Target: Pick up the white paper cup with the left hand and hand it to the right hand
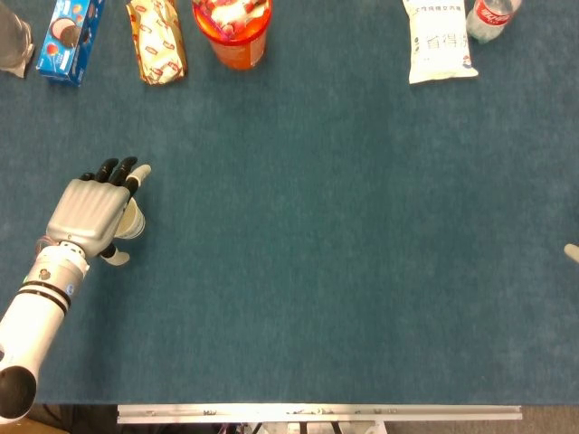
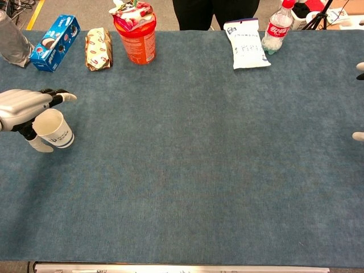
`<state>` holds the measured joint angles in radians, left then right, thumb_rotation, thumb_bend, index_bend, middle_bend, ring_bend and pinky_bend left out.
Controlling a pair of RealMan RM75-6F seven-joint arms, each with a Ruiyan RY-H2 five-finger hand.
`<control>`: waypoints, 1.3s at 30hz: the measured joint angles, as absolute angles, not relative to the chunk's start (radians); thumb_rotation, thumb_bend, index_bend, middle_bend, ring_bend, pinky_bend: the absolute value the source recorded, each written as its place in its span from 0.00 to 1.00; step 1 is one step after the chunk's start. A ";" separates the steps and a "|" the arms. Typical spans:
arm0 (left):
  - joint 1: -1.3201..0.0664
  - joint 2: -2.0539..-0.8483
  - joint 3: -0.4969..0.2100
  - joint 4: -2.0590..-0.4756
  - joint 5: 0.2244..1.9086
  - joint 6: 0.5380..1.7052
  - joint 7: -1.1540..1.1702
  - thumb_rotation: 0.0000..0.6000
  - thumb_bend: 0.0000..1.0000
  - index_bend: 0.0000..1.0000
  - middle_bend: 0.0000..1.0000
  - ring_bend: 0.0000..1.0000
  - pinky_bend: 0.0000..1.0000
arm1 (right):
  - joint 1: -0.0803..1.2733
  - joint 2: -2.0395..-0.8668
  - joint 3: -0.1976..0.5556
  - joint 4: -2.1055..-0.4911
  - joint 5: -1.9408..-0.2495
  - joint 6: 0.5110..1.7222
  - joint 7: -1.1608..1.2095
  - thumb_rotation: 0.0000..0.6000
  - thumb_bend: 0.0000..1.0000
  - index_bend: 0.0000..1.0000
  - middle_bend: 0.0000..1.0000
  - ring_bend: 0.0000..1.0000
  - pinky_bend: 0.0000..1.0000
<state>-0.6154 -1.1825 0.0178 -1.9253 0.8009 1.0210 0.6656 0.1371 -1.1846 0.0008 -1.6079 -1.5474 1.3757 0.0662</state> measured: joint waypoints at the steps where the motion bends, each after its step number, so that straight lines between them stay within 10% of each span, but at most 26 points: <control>1: -0.618 -1.183 0.018 -1.925 0.796 1.023 0.666 1.00 0.00 0.09 0.00 0.00 0.24 | 0.137 -1.185 0.001 -1.608 -1.547 1.376 0.066 1.00 0.00 0.14 0.21 0.23 0.33; 39: -0.626 -1.203 0.039 -1.909 0.824 1.062 0.594 1.00 0.00 0.31 0.24 0.27 0.54 | 0.140 -1.192 -0.004 -1.604 -1.543 1.362 0.069 1.00 0.00 0.14 0.21 0.23 0.33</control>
<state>-0.6259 -1.2026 0.0389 -1.9087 0.8237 1.0621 0.5942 0.1403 -1.1921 -0.0037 -1.6040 -1.5429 1.3623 0.0695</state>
